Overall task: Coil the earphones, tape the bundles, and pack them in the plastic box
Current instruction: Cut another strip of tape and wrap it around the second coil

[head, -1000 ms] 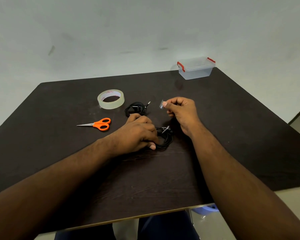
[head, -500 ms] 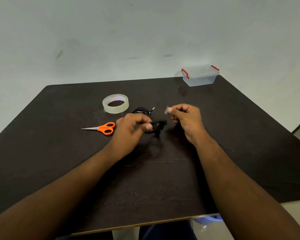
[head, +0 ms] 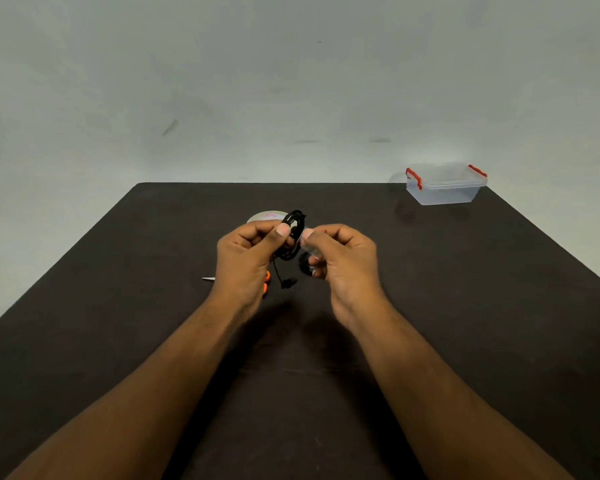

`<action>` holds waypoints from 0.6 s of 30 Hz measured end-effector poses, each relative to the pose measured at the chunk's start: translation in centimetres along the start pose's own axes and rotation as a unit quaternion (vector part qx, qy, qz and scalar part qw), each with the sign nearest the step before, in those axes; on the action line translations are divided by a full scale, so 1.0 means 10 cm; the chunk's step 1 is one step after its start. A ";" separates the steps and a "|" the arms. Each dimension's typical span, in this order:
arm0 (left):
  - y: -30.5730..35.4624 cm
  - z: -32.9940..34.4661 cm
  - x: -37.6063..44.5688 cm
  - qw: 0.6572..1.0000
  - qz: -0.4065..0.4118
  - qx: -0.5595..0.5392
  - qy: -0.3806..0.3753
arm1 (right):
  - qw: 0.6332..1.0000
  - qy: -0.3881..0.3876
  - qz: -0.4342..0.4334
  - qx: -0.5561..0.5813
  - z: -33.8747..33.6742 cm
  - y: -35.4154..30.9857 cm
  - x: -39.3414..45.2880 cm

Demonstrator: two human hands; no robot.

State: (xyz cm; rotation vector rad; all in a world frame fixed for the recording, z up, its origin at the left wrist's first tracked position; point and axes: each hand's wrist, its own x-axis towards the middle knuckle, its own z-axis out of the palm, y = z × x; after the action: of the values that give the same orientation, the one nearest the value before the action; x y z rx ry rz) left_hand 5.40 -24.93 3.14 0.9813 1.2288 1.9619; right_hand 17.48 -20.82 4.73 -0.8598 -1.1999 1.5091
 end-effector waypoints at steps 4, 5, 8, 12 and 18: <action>0.01 -0.01 -0.02 0.998 0.027 0.057 -0.004 | 0.999 0.046 0.008 0.006 0.15 0.04 0.08; 0.01 -0.01 -0.03 0.997 0.032 0.067 -0.004 | 0.999 0.048 0.014 0.007 0.16 0.06 0.09; 0.00 -0.01 -0.04 0.995 0.059 0.084 -0.011 | 0.998 0.040 0.035 0.023 0.15 0.11 0.10; 0.01 0.04 -0.06 0.994 0.074 0.072 -0.032 | 0.992 0.004 0.072 0.100 0.12 0.12 0.12; 0.05 -0.03 -0.02 0.997 0.023 0.057 -0.051 | 0.971 -0.058 0.127 0.193 0.05 0.13 0.11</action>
State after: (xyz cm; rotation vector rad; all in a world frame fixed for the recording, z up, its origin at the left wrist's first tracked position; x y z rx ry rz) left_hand 5.18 -25.37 3.44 1.1619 1.2818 1.8681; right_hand 16.35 -19.97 3.65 -0.6858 -0.8555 1.9447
